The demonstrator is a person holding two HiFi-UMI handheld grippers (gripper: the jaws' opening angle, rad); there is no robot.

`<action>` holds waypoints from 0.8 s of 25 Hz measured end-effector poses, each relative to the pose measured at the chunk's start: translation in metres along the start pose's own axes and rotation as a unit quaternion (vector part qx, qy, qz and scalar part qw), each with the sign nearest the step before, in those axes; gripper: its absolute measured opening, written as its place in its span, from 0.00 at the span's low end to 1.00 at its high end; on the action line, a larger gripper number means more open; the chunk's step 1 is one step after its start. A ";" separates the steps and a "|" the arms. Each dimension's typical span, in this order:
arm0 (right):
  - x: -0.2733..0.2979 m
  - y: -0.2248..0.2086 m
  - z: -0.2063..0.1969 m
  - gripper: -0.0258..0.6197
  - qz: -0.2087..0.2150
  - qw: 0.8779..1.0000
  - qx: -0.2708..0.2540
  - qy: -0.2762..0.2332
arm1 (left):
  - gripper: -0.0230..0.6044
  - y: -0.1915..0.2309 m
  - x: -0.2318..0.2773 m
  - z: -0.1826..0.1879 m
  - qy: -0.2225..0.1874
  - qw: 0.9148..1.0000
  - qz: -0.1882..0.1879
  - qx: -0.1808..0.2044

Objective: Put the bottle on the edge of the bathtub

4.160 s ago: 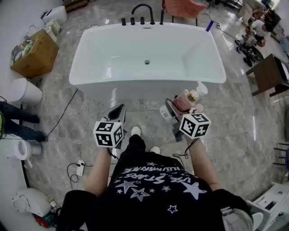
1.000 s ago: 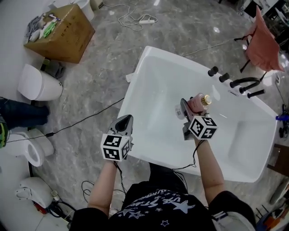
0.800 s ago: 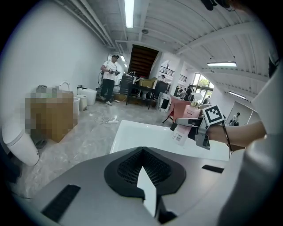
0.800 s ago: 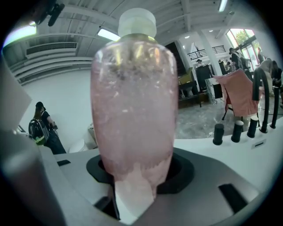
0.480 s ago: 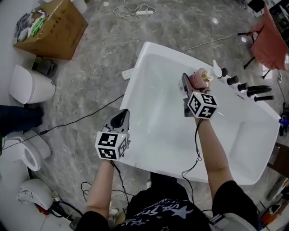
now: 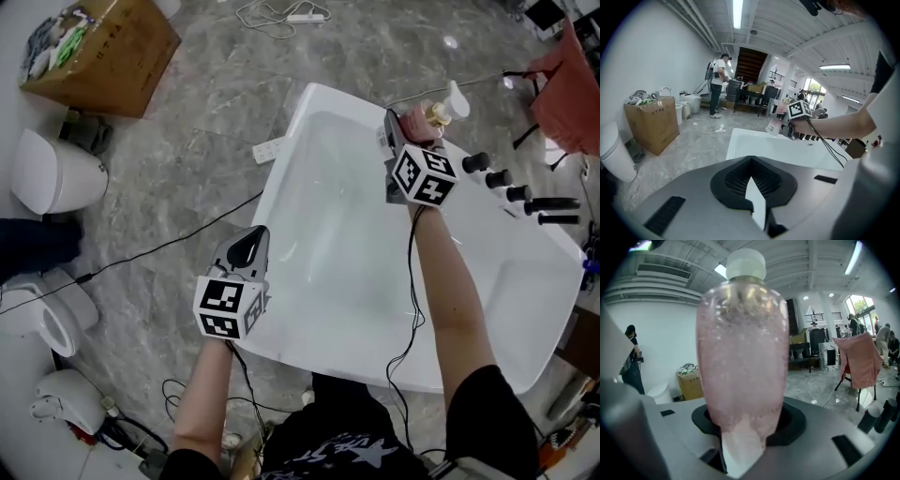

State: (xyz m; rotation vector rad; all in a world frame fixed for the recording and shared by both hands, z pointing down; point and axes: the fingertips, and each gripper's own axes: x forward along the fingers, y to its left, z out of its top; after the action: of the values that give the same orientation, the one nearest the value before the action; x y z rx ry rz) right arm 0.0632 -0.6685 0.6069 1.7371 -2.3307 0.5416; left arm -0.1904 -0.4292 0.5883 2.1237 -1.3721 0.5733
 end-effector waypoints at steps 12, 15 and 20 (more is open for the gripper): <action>0.081 0.002 -0.013 0.38 -0.026 0.999 -0.023 0.007 | 0.06 0.022 0.021 -0.008 -0.007 1.000 0.000 -0.013; 0.092 0.001 -0.016 0.38 -0.030 0.999 -0.010 0.005 | 0.06 0.024 0.022 -0.020 0.001 1.000 0.001 -0.022; 0.107 0.009 -0.028 0.38 -0.036 0.999 -0.025 0.015 | 0.06 0.030 0.019 -0.030 0.005 0.999 0.007 -0.035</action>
State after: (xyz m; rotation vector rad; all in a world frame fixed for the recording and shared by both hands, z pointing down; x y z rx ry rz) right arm 0.0212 -0.7499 0.6691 1.7694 -2.2320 0.4901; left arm -0.2120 -0.4330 0.6287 2.0543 -1.3827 0.5315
